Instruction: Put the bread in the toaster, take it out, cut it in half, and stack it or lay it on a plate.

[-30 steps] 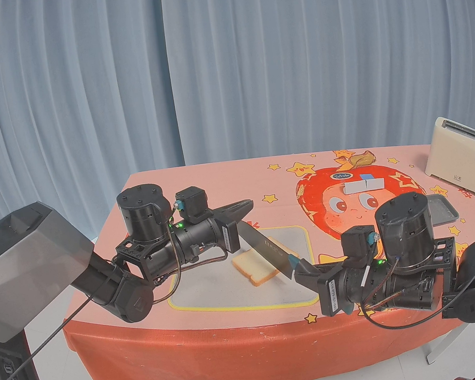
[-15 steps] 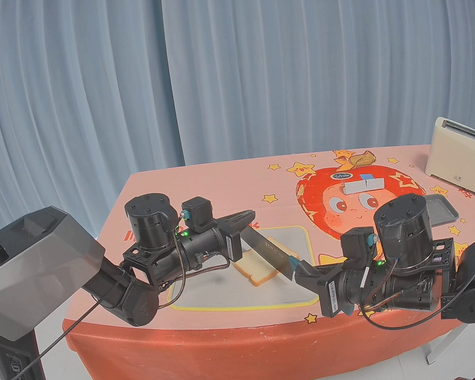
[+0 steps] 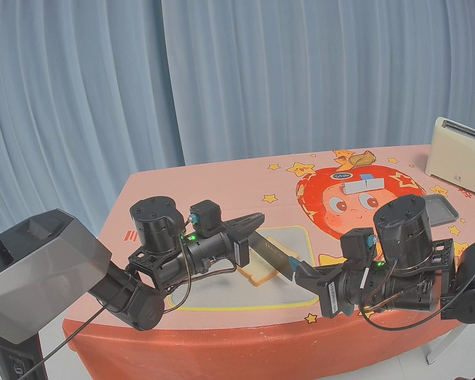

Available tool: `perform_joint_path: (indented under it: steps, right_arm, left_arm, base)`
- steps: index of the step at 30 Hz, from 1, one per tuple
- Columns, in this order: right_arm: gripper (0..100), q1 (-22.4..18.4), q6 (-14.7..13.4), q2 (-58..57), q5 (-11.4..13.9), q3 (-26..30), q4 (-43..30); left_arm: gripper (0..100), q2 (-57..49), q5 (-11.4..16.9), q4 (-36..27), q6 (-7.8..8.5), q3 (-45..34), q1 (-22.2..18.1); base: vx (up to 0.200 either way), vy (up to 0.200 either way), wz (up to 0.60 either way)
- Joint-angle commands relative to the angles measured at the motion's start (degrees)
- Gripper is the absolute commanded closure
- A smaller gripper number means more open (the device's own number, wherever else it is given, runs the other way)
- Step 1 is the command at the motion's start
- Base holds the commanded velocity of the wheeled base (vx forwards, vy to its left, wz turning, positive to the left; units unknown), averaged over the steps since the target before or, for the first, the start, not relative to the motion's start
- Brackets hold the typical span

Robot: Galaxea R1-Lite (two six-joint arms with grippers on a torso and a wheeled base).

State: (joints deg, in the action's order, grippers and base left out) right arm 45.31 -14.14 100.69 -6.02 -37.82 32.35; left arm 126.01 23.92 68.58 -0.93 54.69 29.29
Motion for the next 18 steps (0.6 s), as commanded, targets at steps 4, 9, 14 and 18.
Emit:
perform_joint_path:
  steps: [4, 9, 14, 18]
  right_arm:
    - [100, 0.04, -0.1, 0.03, -0.04, -0.07, -0.01]
    - [100, 0.04, -0.1, 0.03, 0.05, -0.07, -0.01]
    - [100, -0.05, -0.19, -0.15, 0.05, -0.15, -0.01]
    - [100, -0.05, -0.27, -0.06, 0.05, -0.24, -0.01]
  left_arm:
    - [100, 2.13, 0.16, 0.06, 2.24, 0.24, -0.11]
    - [100, 2.22, 0.16, -0.03, 2.24, 0.33, -0.11]
    - [100, 2.31, 0.08, -0.03, 2.24, 0.42, -0.29]
    - [100, 2.39, 0.08, -0.12, 2.24, 0.42, -0.2]
  base:
    - [0.0, 0.0, 0.0]
    - [0.0, 0.0, 0.0]
    - [0.0, 0.0, 0.0]
    - [0.0, 0.0, 0.0]
